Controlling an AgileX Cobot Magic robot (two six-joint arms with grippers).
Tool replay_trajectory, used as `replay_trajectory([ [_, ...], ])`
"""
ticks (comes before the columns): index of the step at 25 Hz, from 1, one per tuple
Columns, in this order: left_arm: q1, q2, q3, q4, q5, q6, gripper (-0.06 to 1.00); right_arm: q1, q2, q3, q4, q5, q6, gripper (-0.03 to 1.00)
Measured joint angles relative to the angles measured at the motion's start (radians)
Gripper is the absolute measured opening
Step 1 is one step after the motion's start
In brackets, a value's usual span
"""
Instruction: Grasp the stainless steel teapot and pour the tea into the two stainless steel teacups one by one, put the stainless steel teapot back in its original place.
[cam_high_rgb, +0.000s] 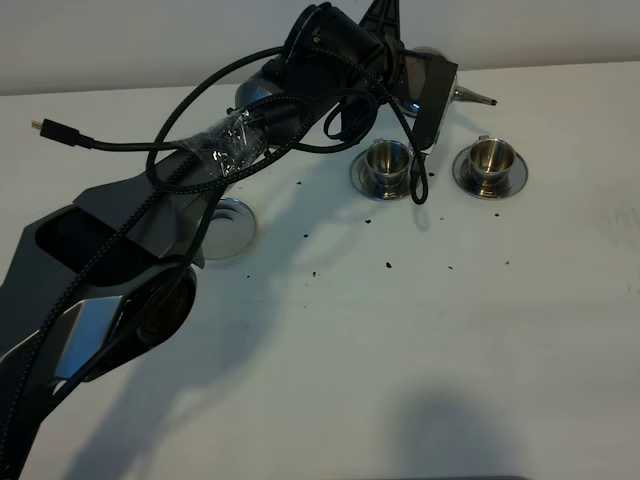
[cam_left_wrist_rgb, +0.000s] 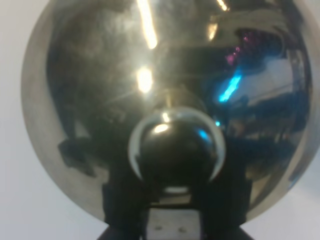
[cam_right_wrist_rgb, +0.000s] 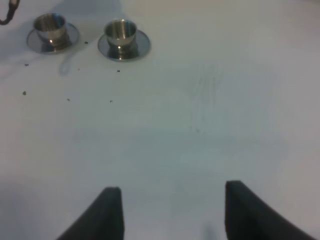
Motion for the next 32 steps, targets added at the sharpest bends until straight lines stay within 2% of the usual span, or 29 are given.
replay_trajectory([
  [11, 0.000, 0.026, 0.002, 0.078, -0.070, 0.023, 0.23, 0.000, 0.000, 0.000, 0.000, 0.000, 0.000, 0.44],
  [23, 0.000, 0.027, 0.002, 0.085, -0.077, 0.096, 0.23, 0.000, 0.000, 0.000, 0.000, 0.000, 0.000, 0.44],
  [32, 0.000, 0.077, 0.002, 0.107, -0.122, 0.102, 0.23, 0.000, 0.000, 0.000, 0.000, 0.000, 0.000, 0.44],
])
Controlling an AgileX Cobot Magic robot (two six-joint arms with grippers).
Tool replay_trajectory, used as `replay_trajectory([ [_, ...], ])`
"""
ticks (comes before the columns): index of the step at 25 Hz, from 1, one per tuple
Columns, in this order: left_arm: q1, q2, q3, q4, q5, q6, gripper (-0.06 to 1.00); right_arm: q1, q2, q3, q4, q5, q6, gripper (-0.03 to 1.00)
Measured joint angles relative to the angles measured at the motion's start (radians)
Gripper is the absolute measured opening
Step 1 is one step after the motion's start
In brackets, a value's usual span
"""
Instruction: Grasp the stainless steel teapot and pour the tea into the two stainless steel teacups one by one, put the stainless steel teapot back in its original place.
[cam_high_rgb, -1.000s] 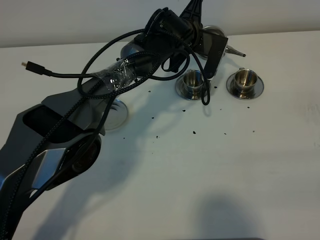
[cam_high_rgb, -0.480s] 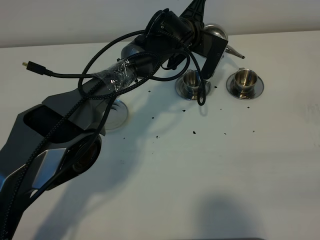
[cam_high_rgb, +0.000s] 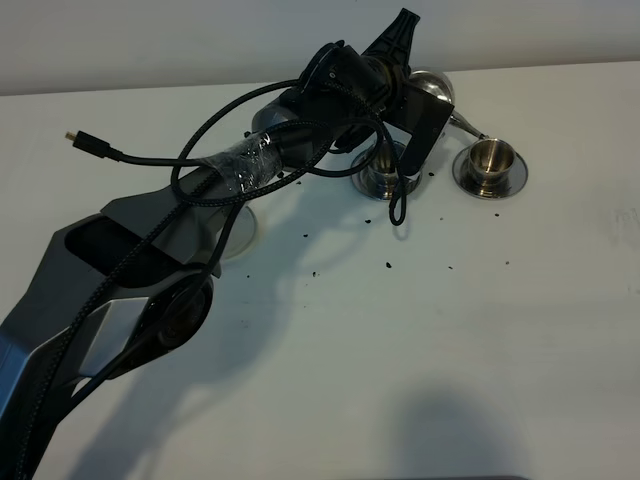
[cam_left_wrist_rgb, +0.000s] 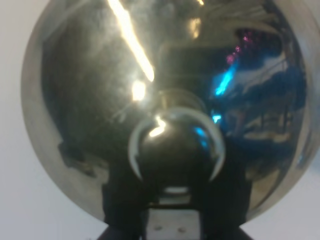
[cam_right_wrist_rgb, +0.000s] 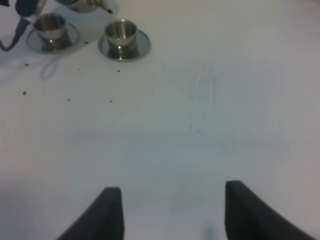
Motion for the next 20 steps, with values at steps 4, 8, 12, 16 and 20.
replay_trajectory([
  [4, 0.000, 0.000, 0.000, 0.003, -0.022, 0.003, 0.23, 0.000, 0.000, 0.000, 0.000, 0.000, 0.000, 0.44],
  [8, 0.000, 0.000, 0.000, 0.021, -0.036, 0.029, 0.23, 0.000, 0.000, 0.000, 0.000, 0.000, 0.000, 0.44],
  [12, 0.000, 0.000, 0.000, 0.025, -0.049, 0.057, 0.23, 0.000, 0.000, 0.000, 0.000, 0.000, 0.000, 0.44],
  [16, 0.000, 0.000, 0.000, 0.025, -0.062, 0.070, 0.23, 0.000, 0.000, 0.000, 0.000, 0.000, 0.000, 0.44],
  [20, 0.000, 0.000, 0.000, 0.026, -0.074, 0.093, 0.23, 0.000, 0.000, 0.000, 0.000, 0.000, 0.000, 0.44],
])
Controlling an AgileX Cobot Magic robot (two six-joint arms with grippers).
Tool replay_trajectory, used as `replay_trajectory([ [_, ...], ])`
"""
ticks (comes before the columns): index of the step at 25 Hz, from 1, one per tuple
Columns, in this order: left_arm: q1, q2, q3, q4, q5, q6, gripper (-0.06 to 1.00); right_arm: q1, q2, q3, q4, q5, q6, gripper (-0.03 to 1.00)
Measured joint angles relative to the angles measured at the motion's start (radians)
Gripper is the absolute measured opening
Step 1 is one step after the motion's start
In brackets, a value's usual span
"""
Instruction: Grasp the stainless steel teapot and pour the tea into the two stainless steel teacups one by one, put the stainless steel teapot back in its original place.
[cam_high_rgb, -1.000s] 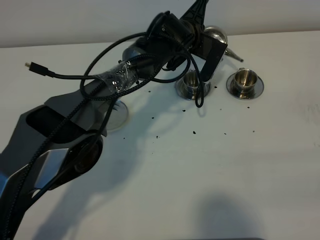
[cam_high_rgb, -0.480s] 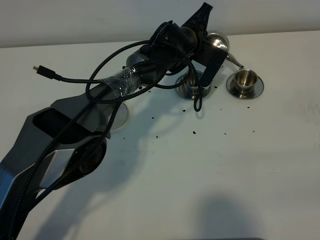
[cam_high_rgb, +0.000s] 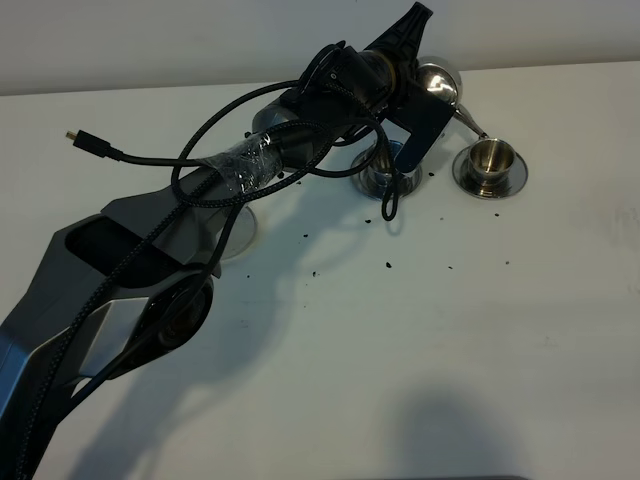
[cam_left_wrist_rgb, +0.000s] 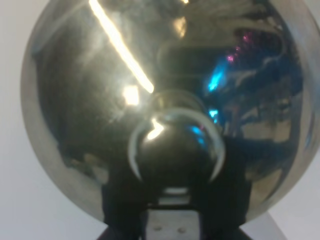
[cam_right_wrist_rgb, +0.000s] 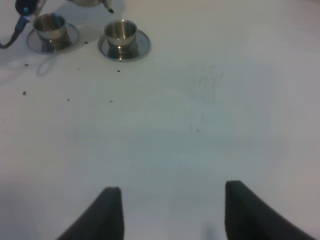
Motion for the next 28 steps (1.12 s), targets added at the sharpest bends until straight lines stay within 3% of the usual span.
replay_trajectory([
  [28, 0.000, 0.000, 0.000, 0.000, -0.107, 0.138, 0.23, 0.000, 0.000, 0.000, 0.000, 0.000, 0.000, 0.44],
])
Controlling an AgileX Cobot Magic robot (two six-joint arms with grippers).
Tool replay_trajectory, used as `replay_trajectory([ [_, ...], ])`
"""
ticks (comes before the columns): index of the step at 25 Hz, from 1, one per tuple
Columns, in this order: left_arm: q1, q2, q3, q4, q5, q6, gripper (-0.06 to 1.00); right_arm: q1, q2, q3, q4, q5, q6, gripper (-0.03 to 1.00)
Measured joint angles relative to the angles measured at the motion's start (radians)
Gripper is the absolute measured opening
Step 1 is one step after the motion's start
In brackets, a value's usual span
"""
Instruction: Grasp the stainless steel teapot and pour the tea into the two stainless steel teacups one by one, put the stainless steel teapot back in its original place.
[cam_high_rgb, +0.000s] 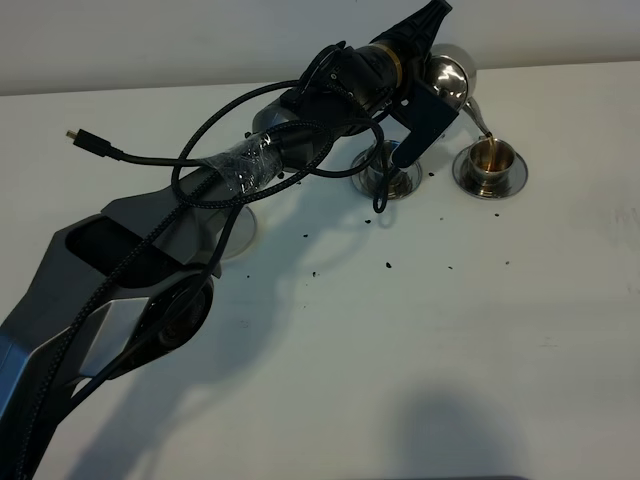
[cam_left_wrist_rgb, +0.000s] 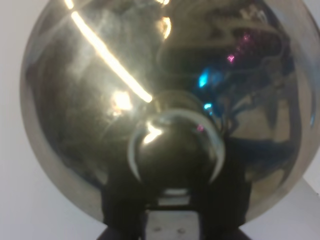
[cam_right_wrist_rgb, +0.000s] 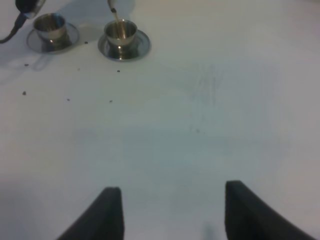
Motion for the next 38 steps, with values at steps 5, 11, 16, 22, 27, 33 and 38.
replay_trajectory([
  [5, 0.000, 0.001, 0.000, 0.000, -0.018, 0.019, 0.23, 0.000, 0.000, 0.000, 0.000, 0.000, 0.000, 0.44],
  [11, 0.000, 0.022, 0.000, 0.002, -0.044, 0.026, 0.23, 0.000, 0.000, 0.000, 0.000, 0.000, 0.000, 0.44],
  [16, 0.000, 0.029, 0.000, 0.005, -0.049, 0.026, 0.23, 0.000, 0.000, 0.000, 0.000, 0.000, 0.000, 0.44],
  [22, 0.004, 0.029, 0.000, 0.014, -0.067, 0.044, 0.23, 0.000, 0.000, 0.000, 0.000, 0.000, 0.000, 0.44],
  [27, 0.006, 0.029, 0.000, 0.029, -0.078, 0.051, 0.23, 0.000, 0.000, 0.000, 0.000, 0.000, 0.000, 0.44],
  [33, 0.006, 0.029, 0.000, 0.033, -0.116, 0.064, 0.23, 0.000, 0.000, 0.000, 0.000, 0.000, 0.000, 0.44],
  [38, 0.006, 0.029, 0.000, 0.033, -0.122, 0.095, 0.23, 0.000, 0.000, 0.000, 0.000, 0.000, 0.000, 0.44],
])
